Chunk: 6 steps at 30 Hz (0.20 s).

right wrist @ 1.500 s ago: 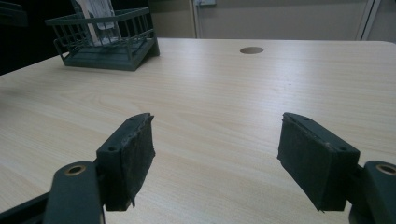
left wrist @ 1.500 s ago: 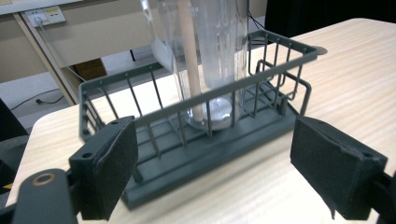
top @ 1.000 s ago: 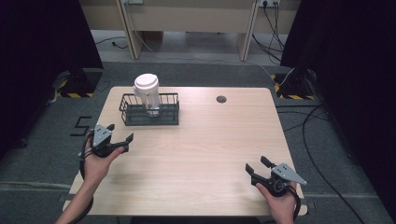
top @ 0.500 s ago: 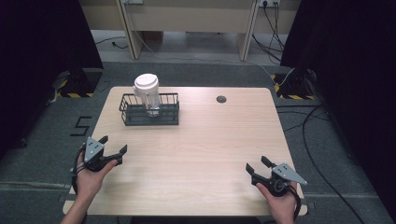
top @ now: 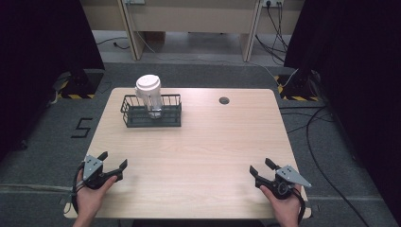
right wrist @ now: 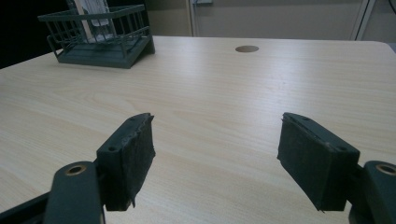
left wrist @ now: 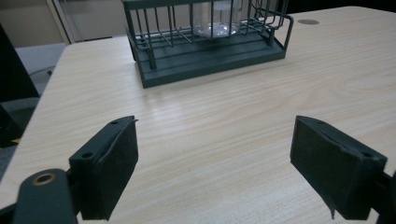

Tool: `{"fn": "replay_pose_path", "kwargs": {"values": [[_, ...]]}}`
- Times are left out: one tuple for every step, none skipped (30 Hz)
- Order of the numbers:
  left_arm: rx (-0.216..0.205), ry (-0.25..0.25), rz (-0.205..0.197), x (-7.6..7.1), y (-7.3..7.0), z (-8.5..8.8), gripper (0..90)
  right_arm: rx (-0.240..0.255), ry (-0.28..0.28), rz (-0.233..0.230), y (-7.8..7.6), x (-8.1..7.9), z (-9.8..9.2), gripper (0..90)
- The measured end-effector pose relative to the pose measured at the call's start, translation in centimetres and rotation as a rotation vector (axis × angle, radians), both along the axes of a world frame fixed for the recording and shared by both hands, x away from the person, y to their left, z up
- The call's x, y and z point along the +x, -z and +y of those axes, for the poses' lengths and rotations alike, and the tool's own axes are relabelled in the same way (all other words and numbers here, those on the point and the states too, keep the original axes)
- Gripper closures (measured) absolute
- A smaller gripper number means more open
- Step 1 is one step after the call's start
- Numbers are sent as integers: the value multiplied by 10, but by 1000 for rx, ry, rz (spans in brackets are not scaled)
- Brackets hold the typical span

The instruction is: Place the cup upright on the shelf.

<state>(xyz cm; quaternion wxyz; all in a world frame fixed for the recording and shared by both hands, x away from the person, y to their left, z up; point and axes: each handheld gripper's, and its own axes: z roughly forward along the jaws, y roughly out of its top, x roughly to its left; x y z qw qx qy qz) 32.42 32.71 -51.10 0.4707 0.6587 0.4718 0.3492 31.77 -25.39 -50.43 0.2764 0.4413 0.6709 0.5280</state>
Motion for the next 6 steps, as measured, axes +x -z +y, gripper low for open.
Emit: {"fn": "replay_pose_path", "kwargs": {"values": [[0, -4, -5, -1, 1, 0, 147, 2, 0, 0, 0, 0, 0, 272], [-2, -10, -7, -2, 1, 1, 147, 0, 1, -1, 0, 0, -1, 272], [1, -16, -8, -3, 1, 1, 148, -2, 1, -3, -1, 0, -1, 272], [4, -18, -11, -3, 1, 2, 147, -2, 2, -3, -1, 0, -1, 272], [3, -21, -14, -4, 1, 2, 148, -5, 1, -6, -1, 0, -2, 272], [1, -23, -14, -5, 1, 3, 148, -3, 2, -4, -1, 0, -2, 272]]}}
